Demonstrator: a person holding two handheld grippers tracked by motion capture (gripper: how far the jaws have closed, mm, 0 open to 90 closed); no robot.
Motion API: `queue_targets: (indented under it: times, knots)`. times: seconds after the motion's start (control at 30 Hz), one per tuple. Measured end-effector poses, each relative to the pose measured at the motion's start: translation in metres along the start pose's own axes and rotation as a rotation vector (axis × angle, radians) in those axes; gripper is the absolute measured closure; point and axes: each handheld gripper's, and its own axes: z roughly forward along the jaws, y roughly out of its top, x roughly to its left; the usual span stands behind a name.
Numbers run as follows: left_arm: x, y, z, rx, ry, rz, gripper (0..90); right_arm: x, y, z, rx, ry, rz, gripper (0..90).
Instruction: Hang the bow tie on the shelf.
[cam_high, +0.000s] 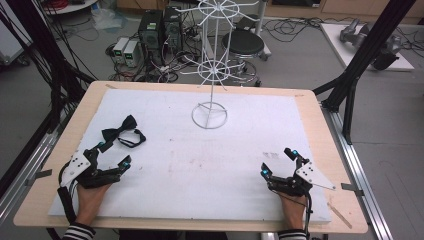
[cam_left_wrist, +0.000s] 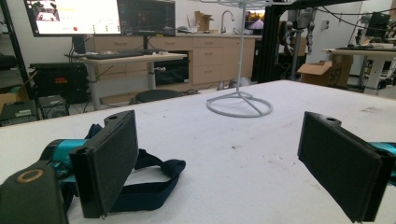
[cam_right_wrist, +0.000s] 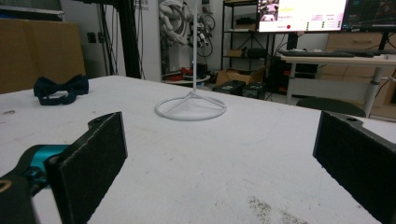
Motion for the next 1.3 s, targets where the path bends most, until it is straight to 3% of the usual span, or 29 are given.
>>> queue_targets:
  times: [0.77,0.9,1.1,1.3]
  knots:
    - [0.001,0.0,0.001,0.007,-0.002,-0.009,12.7,0.0,0.0,0.0,-0.012,-0.009,-0.012,1.9]
    - [0.003,0.002,0.0,0.037,-0.002,-0.012,12.7,0.0,0.0,-0.001,-0.01,-0.01,-0.012,1.9]
    - [0.008,0.014,-0.003,0.067,0.004,0.002,12.7,0.001,0.0,-0.001,-0.007,-0.009,-0.008,1.9]
    - [0.014,0.037,0.001,0.111,-0.001,0.043,12.7,0.0,0.0,-0.001,-0.011,-0.01,-0.009,1.9]
